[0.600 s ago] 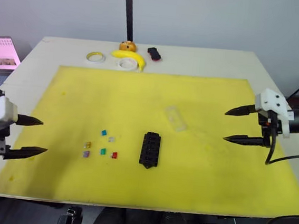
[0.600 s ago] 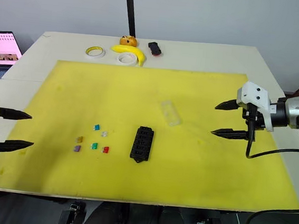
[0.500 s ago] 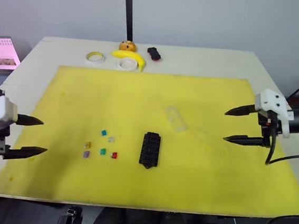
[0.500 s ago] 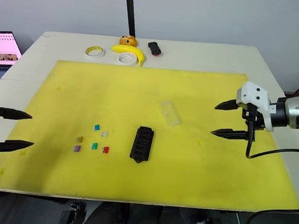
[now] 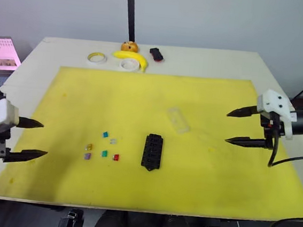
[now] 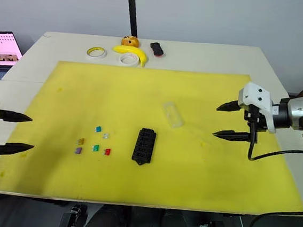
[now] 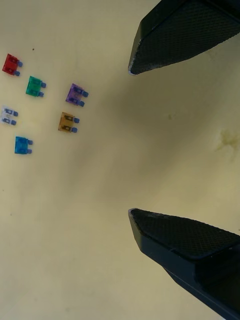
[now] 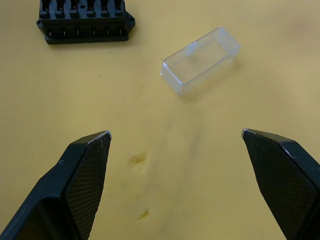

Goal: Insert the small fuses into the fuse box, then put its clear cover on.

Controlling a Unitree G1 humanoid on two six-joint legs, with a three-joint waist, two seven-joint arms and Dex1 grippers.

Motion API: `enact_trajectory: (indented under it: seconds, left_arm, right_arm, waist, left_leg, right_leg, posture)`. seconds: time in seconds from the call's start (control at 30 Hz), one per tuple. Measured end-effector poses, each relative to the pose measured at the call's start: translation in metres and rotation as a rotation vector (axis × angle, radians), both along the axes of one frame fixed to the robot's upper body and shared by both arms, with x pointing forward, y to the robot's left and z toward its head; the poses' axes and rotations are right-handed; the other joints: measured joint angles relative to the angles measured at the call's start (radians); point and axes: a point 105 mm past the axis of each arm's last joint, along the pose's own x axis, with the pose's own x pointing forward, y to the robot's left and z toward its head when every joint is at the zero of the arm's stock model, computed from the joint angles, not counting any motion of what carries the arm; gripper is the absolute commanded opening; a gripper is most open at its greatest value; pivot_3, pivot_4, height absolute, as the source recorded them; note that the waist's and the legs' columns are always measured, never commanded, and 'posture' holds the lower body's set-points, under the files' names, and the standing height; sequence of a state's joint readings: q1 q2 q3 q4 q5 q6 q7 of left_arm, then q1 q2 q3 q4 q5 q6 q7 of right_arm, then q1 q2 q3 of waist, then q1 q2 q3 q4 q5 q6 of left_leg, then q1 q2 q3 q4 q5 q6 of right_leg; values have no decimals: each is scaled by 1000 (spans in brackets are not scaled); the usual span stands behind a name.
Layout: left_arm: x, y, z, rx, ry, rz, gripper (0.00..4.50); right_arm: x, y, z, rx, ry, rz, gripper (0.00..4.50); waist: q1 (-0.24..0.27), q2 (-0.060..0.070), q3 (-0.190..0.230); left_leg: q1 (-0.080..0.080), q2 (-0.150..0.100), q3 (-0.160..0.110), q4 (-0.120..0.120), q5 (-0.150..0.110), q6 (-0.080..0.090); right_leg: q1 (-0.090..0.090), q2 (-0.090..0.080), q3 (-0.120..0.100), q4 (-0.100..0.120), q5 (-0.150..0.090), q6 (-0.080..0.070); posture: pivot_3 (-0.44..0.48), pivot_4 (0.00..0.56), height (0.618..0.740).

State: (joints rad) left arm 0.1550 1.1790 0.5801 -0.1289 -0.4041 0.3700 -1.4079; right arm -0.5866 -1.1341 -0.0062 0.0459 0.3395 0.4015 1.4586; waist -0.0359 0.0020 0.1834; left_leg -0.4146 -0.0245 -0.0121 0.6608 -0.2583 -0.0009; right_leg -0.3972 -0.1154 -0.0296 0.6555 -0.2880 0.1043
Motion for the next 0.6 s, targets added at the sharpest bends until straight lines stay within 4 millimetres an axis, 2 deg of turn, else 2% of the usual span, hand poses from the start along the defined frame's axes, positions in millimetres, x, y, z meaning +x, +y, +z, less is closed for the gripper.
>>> enact_trajectory:
  seconds: [0.6]
  left_arm:
    - [3,-4,-2,-3,6,2,4500]
  right_arm:
    - [3,6,-1,18,-18,-1,4464]
  waist:
    - [0,0,0]
  left_leg:
    - [0,0,0,0,0,0]
  right_leg:
    - [0,0,0,0,0,0]
  posture:
    - [0,150,740]
